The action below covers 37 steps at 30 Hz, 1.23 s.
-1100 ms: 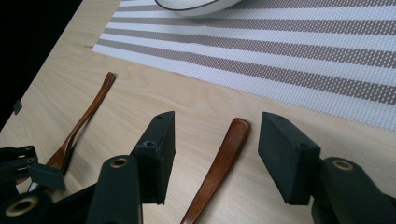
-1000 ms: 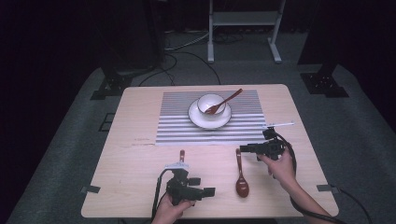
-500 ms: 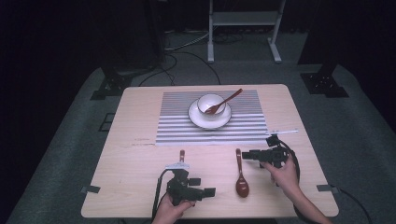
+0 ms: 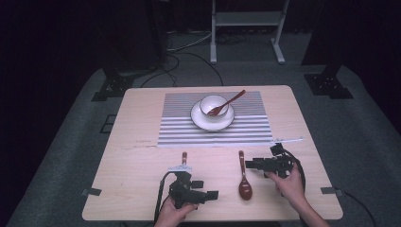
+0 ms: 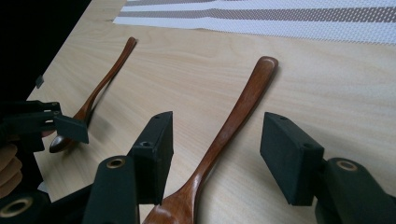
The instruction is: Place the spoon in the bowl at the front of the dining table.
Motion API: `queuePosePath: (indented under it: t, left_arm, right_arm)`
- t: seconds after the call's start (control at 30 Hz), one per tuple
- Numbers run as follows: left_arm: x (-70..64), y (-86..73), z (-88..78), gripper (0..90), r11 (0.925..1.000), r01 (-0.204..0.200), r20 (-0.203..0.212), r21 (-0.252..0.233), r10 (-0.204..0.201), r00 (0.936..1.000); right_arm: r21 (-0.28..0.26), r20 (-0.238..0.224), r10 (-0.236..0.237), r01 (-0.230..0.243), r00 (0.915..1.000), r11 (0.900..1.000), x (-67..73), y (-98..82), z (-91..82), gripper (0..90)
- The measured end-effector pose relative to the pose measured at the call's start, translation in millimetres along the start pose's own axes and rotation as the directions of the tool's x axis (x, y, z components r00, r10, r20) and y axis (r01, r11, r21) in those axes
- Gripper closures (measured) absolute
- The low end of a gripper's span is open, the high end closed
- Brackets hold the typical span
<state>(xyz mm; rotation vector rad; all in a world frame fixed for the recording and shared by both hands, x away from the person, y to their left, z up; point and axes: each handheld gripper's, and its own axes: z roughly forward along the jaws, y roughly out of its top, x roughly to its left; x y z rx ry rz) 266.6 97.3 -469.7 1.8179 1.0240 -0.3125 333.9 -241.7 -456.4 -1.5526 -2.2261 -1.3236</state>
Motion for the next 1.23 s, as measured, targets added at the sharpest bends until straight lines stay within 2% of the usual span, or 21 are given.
queuePosePath:
  t: [0.77,0.93,1.03,1.13,1.23]
  left_arm:
    - [0.1,-0.4,1.0,5.3,1.0,-0.004,0.003,0.005,0.004,1.0]
    - [0.1,-0.3,1.3,5.3,1.0,-0.004,0.005,0.005,0.004,1.0]
    - [-1.1,-0.5,2.1,5.3,1.0,-0.004,0.006,0.008,0.004,1.0]
    - [-1.5,-0.6,1.5,5.3,0.9999,-0.012,0.005,0.006,0.012,0.9999]
    - [-1.2,-0.3,0.9,5.3,0.9999,-0.013,0.003,0.004,0.013,0.9999]
  right_arm:
    - [-0.037,-0.044,0.019,-0.02,0.9988,0.999,3.7,-30.4,-10.3,42.3]
    - [-0.067,-0.049,0.016,-0.019,0.9987,0.998,4.7,-39.2,-11.8,40.2]
    - [-0.103,-0.076,0.023,-0.03,0.9968,0.994,3.4,-44.8,-15.2,38.3]
    - [-0.104,-0.063,0.001,-0.007,0.998,0.995,3.5,-49.7,-17.0,36.4]
    - [-0.112,-0.082,0.0,-0.009,0.9966,0.994,2.7,-50.0,-17.5,34.1]
